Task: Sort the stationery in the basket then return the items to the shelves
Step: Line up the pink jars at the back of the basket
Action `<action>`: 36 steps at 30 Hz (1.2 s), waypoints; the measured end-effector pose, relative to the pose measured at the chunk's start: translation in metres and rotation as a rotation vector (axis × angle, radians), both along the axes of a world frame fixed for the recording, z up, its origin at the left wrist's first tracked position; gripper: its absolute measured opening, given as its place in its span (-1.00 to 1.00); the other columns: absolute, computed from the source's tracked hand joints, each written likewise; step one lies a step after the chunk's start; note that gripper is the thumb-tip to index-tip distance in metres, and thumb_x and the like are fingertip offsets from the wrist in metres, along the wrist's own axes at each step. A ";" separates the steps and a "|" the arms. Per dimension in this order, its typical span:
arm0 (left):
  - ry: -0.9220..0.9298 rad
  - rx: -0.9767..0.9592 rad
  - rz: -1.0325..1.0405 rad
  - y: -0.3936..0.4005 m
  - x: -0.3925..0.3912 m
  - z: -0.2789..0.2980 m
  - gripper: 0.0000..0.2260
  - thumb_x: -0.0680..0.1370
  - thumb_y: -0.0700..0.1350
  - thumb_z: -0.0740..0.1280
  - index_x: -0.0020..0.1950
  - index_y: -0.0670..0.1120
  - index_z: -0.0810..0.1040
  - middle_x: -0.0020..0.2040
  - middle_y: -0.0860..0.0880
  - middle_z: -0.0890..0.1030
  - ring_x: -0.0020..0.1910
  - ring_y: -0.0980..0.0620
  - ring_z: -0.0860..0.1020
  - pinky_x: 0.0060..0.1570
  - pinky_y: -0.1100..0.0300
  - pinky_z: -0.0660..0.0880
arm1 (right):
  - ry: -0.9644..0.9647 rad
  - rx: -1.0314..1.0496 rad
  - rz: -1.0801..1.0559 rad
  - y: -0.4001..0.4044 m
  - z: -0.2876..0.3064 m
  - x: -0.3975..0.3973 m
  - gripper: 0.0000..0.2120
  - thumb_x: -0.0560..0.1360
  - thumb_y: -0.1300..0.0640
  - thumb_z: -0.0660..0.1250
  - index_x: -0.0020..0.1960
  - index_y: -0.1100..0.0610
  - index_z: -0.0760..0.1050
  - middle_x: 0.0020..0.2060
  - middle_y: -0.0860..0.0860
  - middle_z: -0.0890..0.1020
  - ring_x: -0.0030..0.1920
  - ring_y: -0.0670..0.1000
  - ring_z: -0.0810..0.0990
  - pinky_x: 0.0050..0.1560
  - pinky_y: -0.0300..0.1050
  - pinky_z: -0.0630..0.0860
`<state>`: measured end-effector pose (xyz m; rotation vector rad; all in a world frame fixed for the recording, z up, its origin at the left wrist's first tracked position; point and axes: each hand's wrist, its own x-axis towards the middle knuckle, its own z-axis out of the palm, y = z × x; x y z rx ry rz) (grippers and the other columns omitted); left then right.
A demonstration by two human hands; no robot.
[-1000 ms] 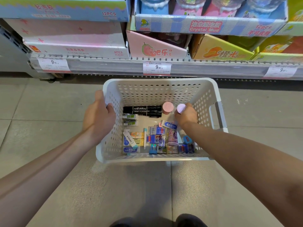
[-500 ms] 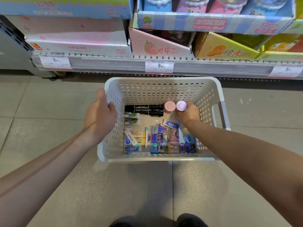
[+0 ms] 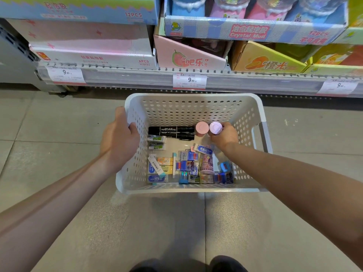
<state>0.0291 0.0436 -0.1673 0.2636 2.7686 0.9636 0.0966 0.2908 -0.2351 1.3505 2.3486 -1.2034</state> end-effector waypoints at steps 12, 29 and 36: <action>-0.004 -0.004 -0.003 0.000 0.000 -0.002 -0.90 0.63 -0.20 0.11 0.10 -0.07 0.20 -0.36 -0.14 0.42 -0.49 -0.10 0.43 -0.45 0.05 0.42 | -0.402 0.062 0.519 -0.030 0.027 0.034 -0.32 0.43 0.05 0.40 0.38 0.24 0.12 0.21 0.14 0.32 0.21 0.11 0.43 0.10 -0.06 0.46; 0.000 -0.022 0.000 0.000 -0.001 -0.004 -0.91 0.63 -0.19 0.11 0.10 -0.12 0.21 -0.39 -0.11 0.38 -0.49 -0.10 0.41 -0.45 0.06 0.41 | -0.368 0.223 0.875 -0.034 0.032 0.029 -0.50 0.51 0.19 0.25 0.35 0.32 0.14 0.03 0.16 0.56 0.02 0.15 0.58 -0.23 -0.13 0.43; 0.019 -0.036 0.007 0.001 0.000 -0.003 -0.91 0.63 -0.20 0.11 0.11 -0.15 0.24 -0.42 -0.08 0.37 -0.50 -0.07 0.39 -0.46 0.07 0.38 | -0.504 0.466 1.095 -0.001 0.086 0.004 -0.78 0.45 0.17 0.36 0.06 0.21 0.46 -0.21 0.04 0.47 -0.15 0.05 0.50 -0.34 -0.24 0.42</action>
